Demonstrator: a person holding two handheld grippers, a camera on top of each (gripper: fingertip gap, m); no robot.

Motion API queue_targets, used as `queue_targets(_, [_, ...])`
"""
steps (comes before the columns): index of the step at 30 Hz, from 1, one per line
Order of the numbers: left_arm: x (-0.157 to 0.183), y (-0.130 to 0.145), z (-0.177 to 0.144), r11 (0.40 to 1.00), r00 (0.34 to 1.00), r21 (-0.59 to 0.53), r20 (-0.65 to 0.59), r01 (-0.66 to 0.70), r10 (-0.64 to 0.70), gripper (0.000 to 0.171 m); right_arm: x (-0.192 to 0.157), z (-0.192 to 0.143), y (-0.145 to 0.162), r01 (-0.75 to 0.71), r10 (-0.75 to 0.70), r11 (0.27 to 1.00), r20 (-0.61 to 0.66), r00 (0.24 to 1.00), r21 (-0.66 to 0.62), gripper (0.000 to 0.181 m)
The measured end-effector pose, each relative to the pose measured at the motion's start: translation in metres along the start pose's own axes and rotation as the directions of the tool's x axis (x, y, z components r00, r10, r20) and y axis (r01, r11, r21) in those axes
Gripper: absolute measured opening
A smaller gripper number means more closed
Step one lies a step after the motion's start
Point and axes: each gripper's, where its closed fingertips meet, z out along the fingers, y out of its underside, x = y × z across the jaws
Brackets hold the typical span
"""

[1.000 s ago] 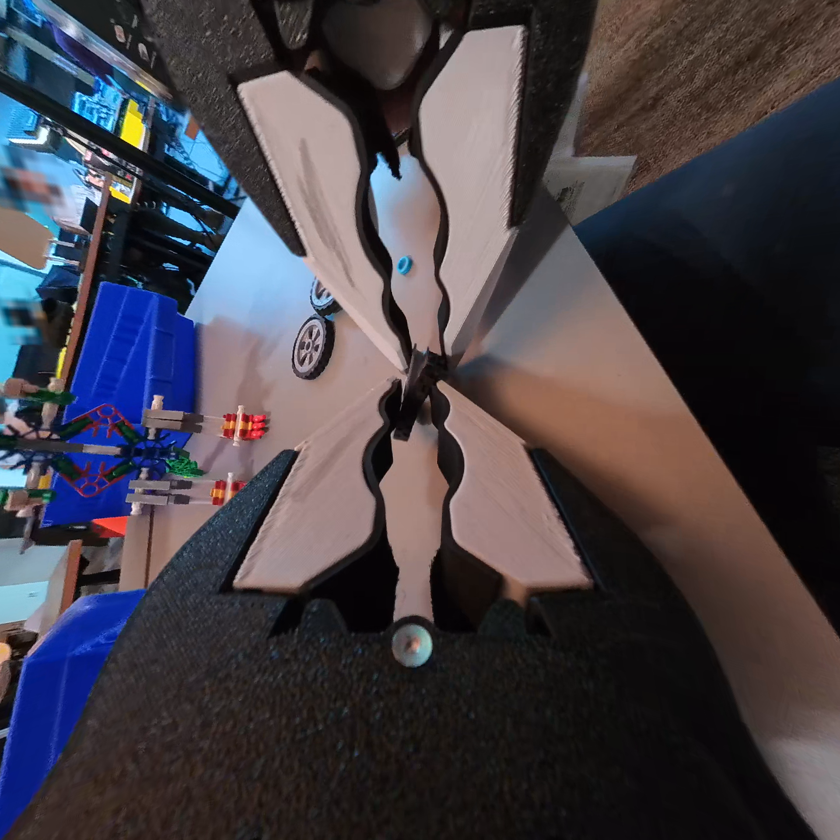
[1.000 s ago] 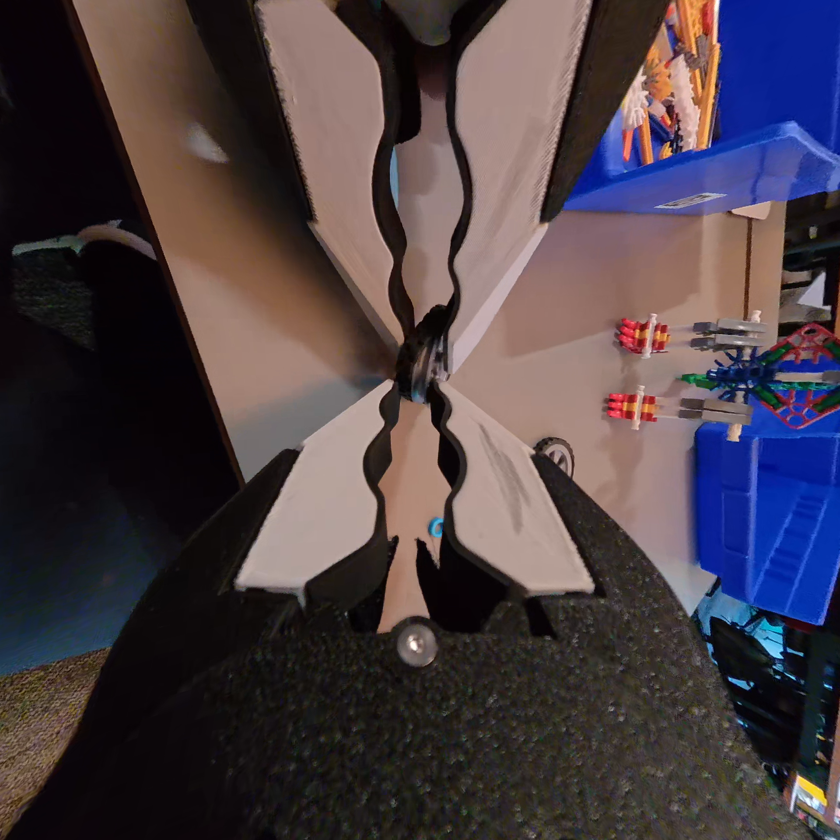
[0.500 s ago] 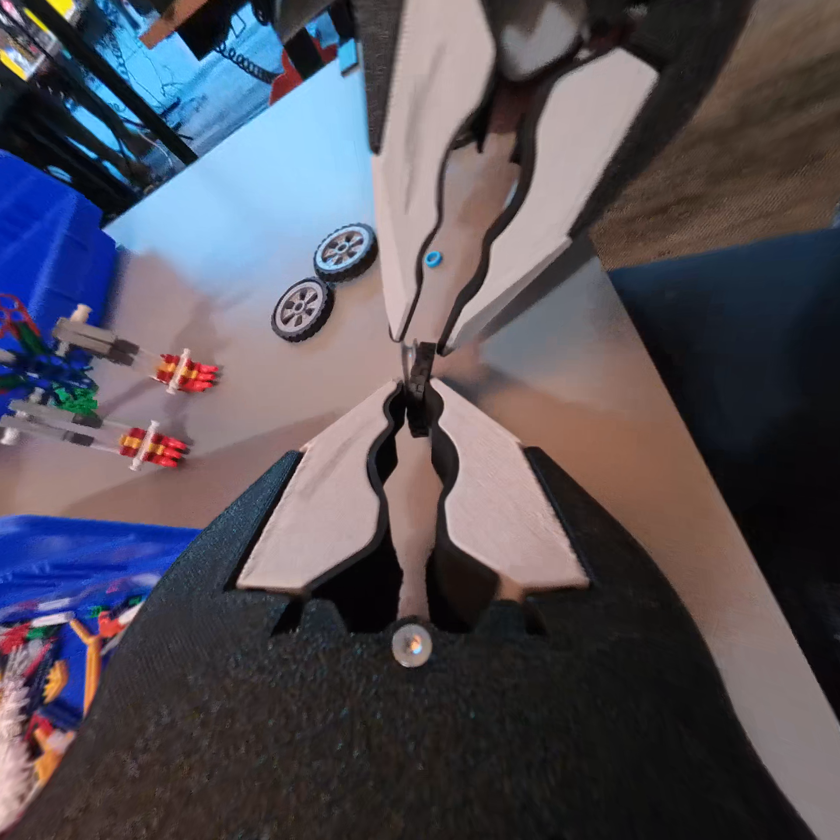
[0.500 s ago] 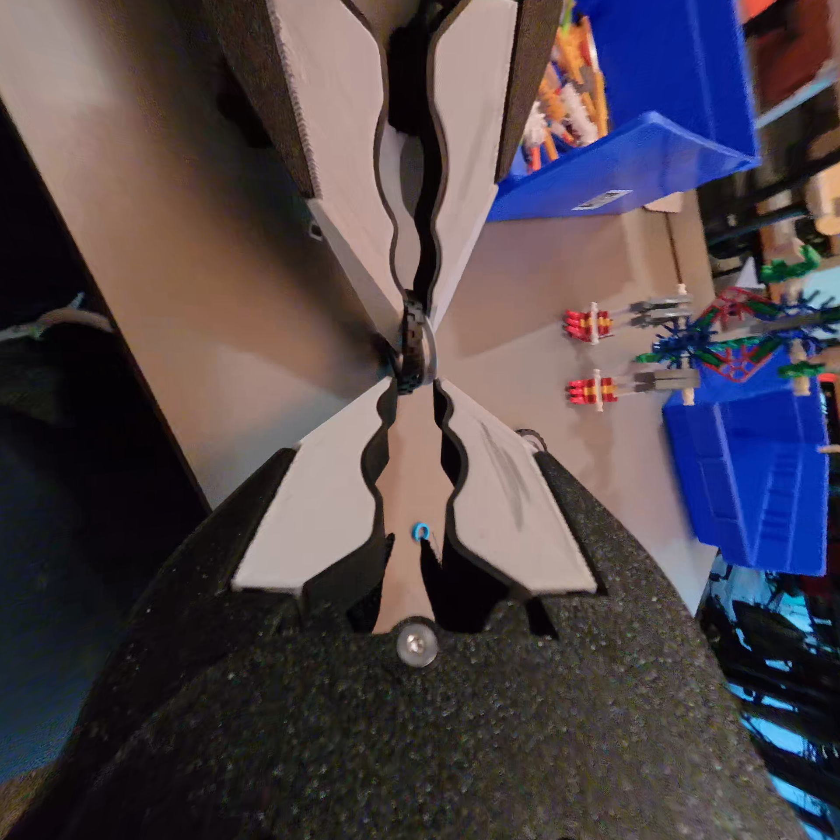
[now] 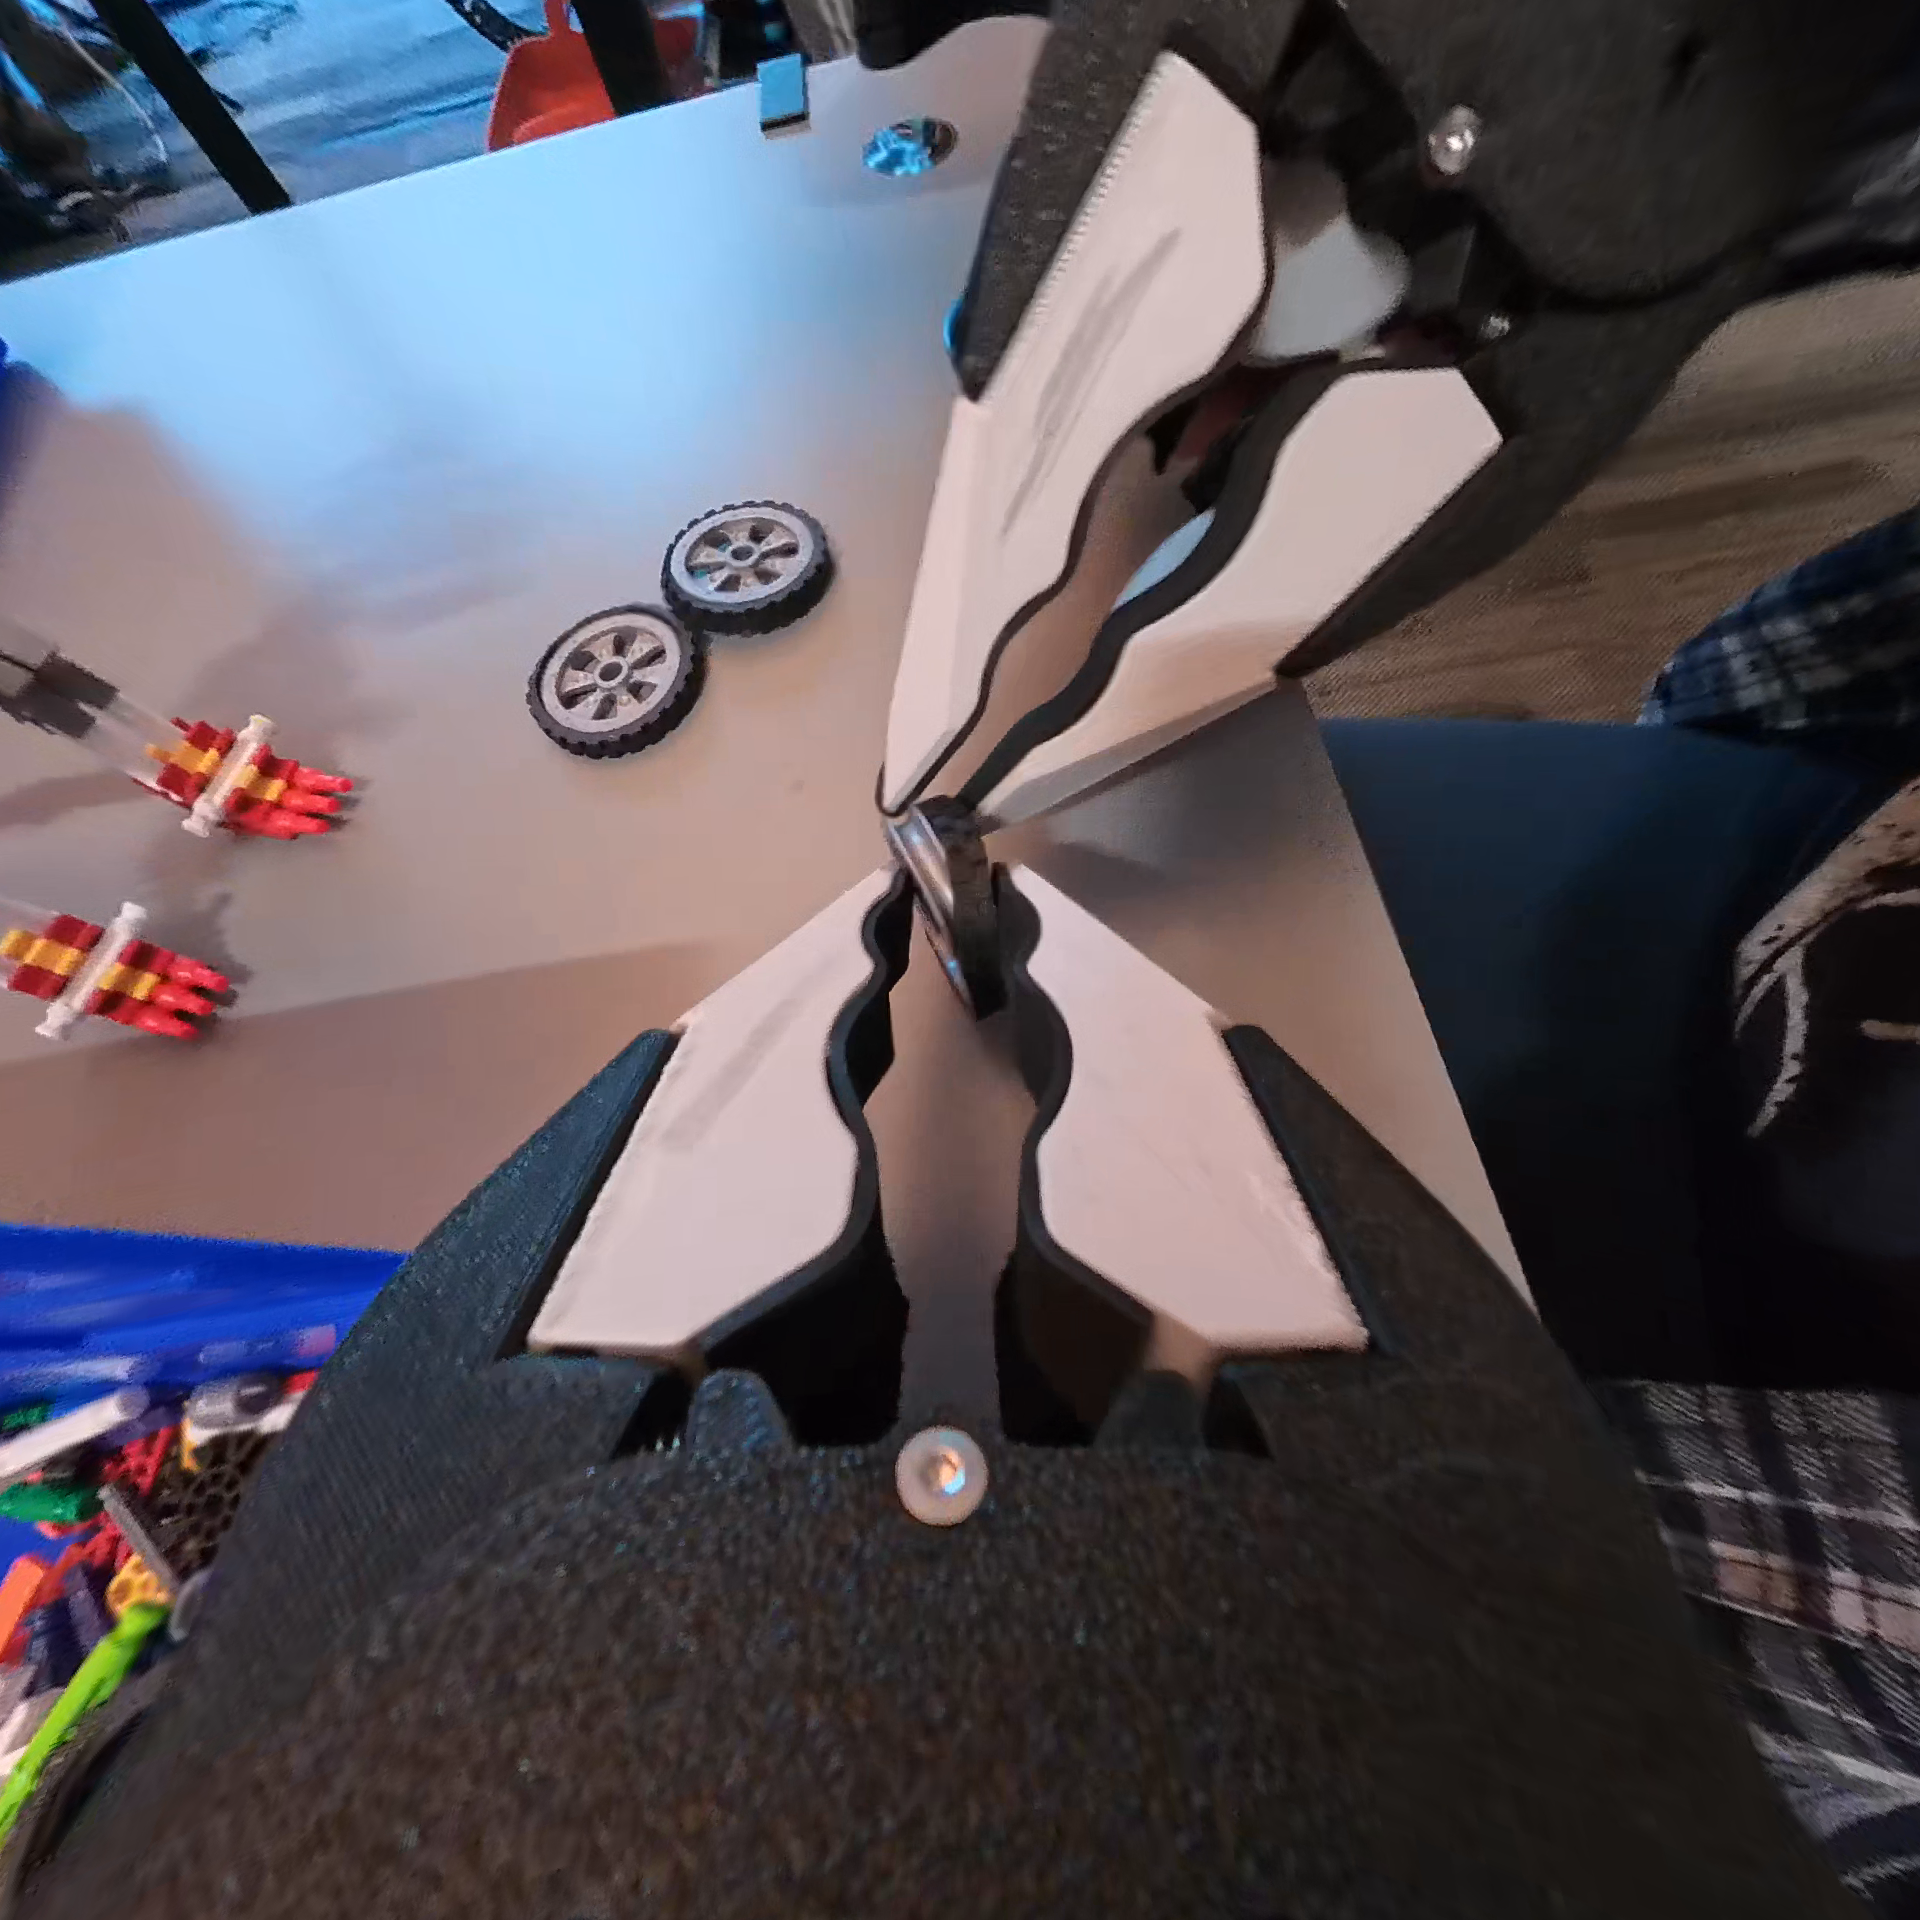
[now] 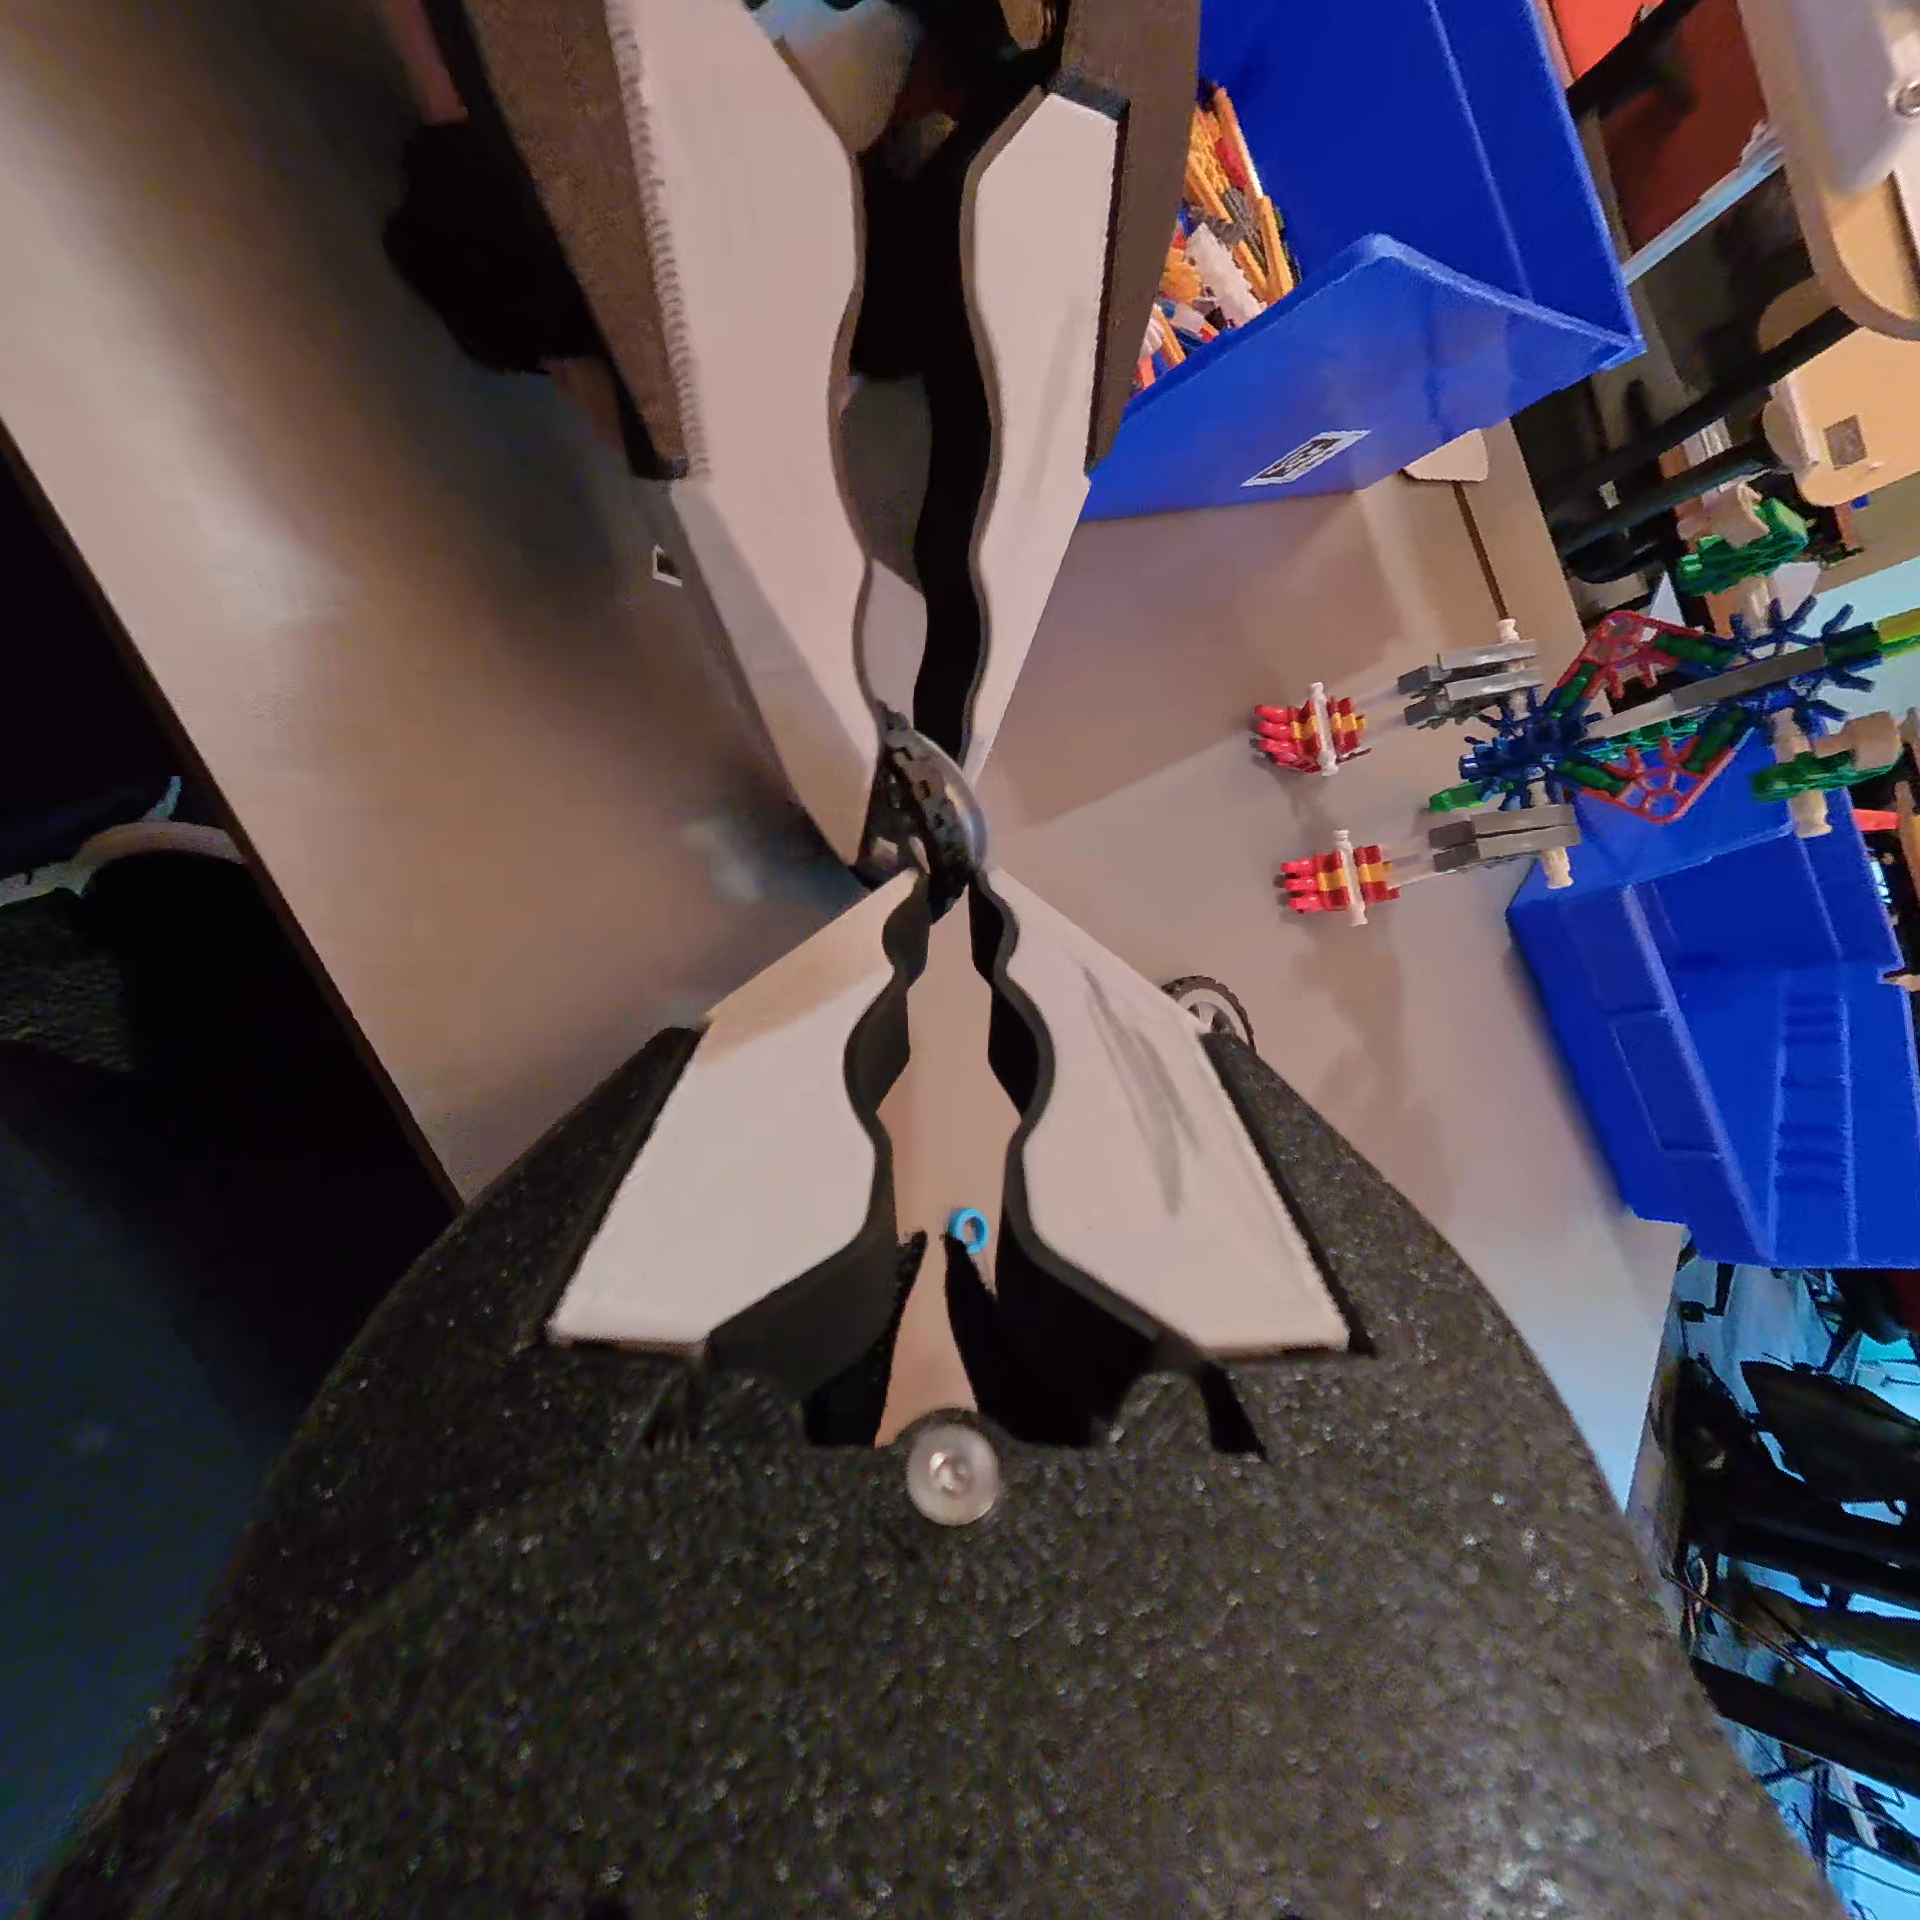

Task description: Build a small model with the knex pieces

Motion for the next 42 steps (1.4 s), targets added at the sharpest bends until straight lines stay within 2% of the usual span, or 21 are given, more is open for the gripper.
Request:
queue_targets(4, [-0.004, 0.001, 0.003, 0.993, 0.990, -0.031, 0.089, -0.111, 0.113, 0.017, 0.000, 0.003, -0.001, 0.029, -0.029, 0.999, -0.001, 1.000, -0.019, 0.005])
queue_targets(10, [-0.009, 0.002, 0.004, 0.983, 0.976, -0.072, 0.133, -0.166, 0.175, 0.012, 0.002, 0.004, -0.002, 0.028, -0.028, 0.999, -0.007, 1.000, -0.027, 0.004])
queue_targets(14, [-0.013, 0.002, 0.005, 0.990, 0.984, -0.073, 0.121, -0.123, 0.132, 0.010, 0.006, 0.006, -0.002, -0.015, 0.014, 1.000, -0.043, 0.999, -0.023, 0.004])
queue_targets(18, [-0.013, -0.002, 0.006, 0.998, 0.996, -0.018, 0.065, 0.058, -0.057, 0.010, 0.010, 0.006, -0.003, -0.046, 0.046, 0.999, -0.077, 0.996, -0.008, 0.007])
queue_targets(24, [-0.014, -0.009, 0.006, 0.942, 0.941, 0.030, -0.069, 0.333, -0.331, 0.010, 0.016, -0.001, -0.006, -0.008, 0.010, 1.000, -0.147, 0.989, 0.014, 0.006])
queue_targets(26, [-0.014, -0.012, 0.006, 0.927, 0.924, 0.038, -0.102, 0.374, -0.369, 0.010, 0.018, -0.004, -0.008, 0.005, -0.001, 1.000, -0.172, 0.985, 0.025, 0.006])
queue_targets(36, [-0.009, -0.013, 0.012, 0.924, 0.917, 0.023, -0.132, 0.382, -0.376, 0.009, 0.022, -0.008, -0.013, -0.084, 0.095, 0.994, -0.184, 0.978, 0.067, 0.003])
queue_targets(40, [-0.010, -0.014, 0.015, 0.944, 0.940, 0.015, -0.103, 0.330, -0.327, 0.009, 0.024, -0.009, -0.011, -0.134, 0.147, 0.987, -0.164, 0.975, 0.088, 0.002])
queue_targets(42, [-0.011, -0.011, 0.017, 0.971, 0.970, -0.021, -0.053, 0.238, -0.239, 0.009, 0.022, -0.009, -0.009, -0.175, 0.185, 0.980, -0.115, 0.976, 0.093, 0.002])
